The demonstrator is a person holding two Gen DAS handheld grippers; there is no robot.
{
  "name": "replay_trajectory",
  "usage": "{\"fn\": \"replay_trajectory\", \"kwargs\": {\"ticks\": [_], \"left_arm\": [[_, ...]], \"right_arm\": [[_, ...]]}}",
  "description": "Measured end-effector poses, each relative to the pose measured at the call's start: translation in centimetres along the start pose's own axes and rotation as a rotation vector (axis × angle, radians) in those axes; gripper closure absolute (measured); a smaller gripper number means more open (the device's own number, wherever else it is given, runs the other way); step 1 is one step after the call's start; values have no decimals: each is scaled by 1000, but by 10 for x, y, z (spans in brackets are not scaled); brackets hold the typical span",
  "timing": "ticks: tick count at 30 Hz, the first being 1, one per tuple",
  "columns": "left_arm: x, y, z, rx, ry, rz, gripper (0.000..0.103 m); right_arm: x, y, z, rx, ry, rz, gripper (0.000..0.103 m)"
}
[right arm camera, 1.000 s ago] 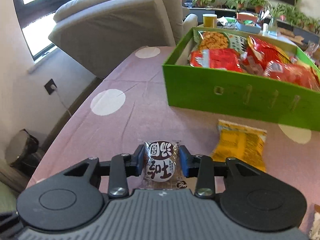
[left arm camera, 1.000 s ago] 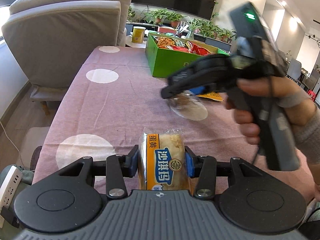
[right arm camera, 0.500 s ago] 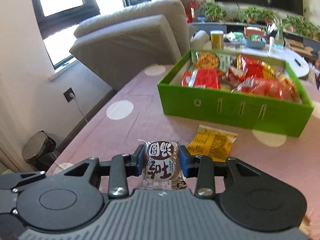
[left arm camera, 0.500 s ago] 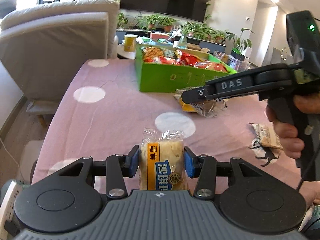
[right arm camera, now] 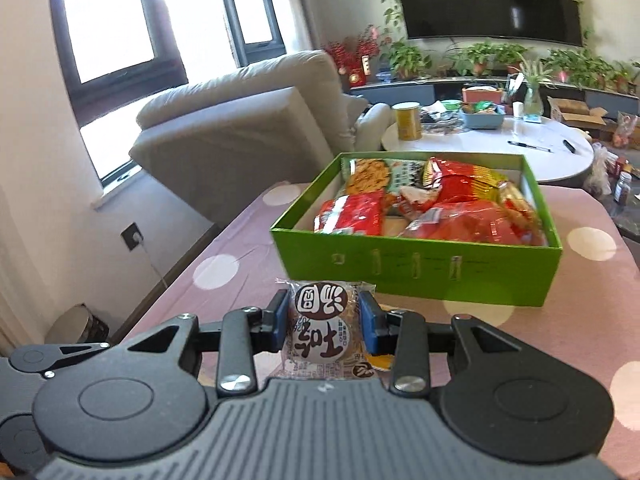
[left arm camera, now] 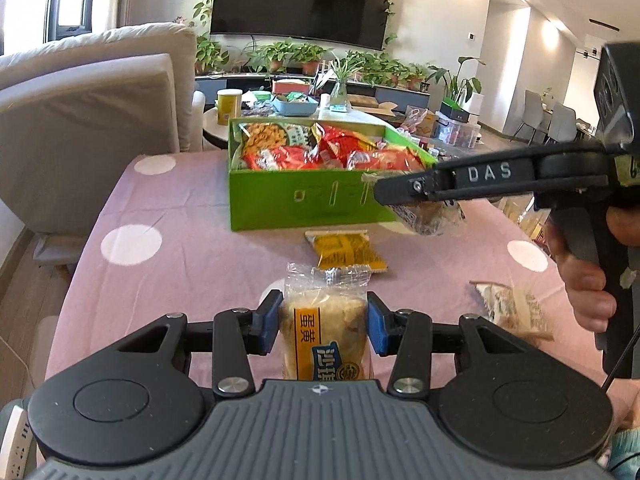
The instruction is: Organize snacks
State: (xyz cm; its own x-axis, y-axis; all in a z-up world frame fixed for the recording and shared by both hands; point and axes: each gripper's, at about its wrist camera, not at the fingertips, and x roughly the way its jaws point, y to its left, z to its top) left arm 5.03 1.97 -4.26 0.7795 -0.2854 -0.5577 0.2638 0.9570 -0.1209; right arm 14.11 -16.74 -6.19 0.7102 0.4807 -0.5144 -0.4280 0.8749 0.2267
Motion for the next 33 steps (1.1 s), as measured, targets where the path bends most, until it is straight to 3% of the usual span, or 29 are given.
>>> {"fn": "replay_trajectory", "kwargs": {"ticks": [17, 33], "left_arm": [[19, -20, 85, 74, -128, 6, 63], [79, -18, 150, 139, -102, 70, 63]], "right_arm": [[-10, -47, 19, 61, -97, -46, 27], [19, -67, 48, 101, -129, -44, 27]]}}
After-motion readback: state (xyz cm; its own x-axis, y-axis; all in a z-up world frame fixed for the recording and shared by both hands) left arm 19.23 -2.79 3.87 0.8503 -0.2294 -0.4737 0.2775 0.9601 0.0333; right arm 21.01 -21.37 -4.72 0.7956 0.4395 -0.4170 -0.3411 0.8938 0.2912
